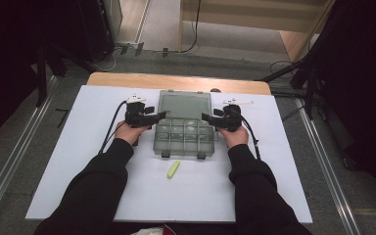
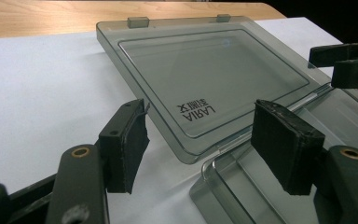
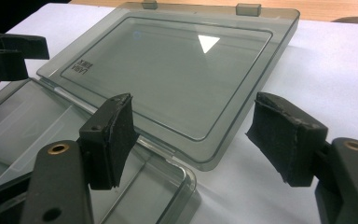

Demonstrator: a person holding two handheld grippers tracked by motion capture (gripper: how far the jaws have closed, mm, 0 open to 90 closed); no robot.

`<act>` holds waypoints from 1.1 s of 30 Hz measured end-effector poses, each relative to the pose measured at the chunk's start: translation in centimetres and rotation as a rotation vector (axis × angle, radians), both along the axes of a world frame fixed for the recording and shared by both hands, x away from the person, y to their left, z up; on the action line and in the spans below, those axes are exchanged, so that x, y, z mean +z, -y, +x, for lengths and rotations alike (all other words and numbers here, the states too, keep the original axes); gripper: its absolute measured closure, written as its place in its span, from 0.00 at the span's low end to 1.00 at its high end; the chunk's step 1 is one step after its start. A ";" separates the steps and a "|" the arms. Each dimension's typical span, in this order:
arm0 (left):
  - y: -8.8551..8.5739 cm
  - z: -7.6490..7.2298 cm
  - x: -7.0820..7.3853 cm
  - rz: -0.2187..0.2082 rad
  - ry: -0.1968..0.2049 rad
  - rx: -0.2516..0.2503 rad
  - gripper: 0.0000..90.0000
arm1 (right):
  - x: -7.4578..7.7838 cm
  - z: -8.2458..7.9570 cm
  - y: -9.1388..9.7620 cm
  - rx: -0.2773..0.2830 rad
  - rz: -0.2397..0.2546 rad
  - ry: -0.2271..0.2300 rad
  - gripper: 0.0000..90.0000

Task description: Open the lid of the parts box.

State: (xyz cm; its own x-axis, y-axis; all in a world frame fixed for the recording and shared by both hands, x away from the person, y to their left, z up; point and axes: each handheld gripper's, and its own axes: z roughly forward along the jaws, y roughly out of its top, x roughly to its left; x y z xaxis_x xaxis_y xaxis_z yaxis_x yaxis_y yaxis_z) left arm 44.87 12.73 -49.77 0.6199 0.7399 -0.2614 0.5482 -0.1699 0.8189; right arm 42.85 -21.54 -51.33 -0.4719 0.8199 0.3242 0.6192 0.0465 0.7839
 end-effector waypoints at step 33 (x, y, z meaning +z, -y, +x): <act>-0.3 -3.7 3.4 0.005 -0.014 -0.138 0.35 | 2.8 -3.4 -0.7 0.155 -0.011 -0.007 0.28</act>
